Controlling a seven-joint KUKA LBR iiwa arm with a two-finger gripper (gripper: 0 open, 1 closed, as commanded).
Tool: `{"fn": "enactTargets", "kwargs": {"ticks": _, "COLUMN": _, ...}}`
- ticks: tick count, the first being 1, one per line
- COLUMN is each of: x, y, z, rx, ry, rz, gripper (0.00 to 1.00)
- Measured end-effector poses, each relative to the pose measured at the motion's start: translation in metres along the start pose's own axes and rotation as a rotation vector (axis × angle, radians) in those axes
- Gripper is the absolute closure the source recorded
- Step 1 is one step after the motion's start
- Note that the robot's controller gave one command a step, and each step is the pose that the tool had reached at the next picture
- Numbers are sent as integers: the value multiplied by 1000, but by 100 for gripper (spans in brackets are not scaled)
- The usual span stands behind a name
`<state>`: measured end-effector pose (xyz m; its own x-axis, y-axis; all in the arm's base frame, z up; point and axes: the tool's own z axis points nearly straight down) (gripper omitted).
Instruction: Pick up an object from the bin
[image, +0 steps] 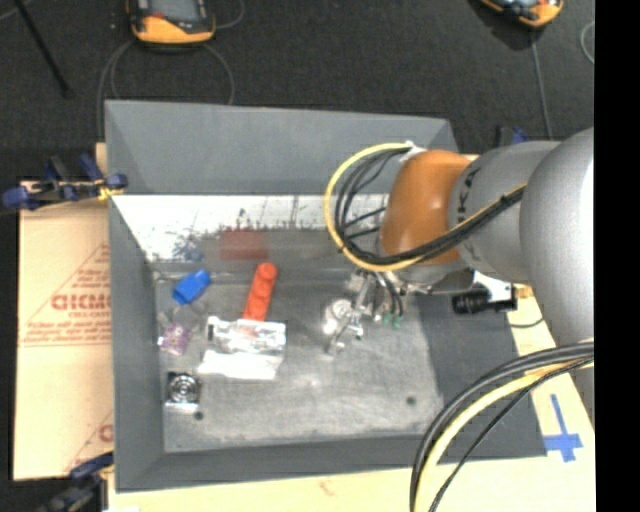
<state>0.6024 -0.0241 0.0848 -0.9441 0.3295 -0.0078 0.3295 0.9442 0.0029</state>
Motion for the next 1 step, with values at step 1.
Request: {"fn": "enactTargets", "kwargs": {"ticks": 1, "x": -3, "y": 3, "z": 8, "rx": 1, "ry": 4, "rz": 66, "gripper": 0}}
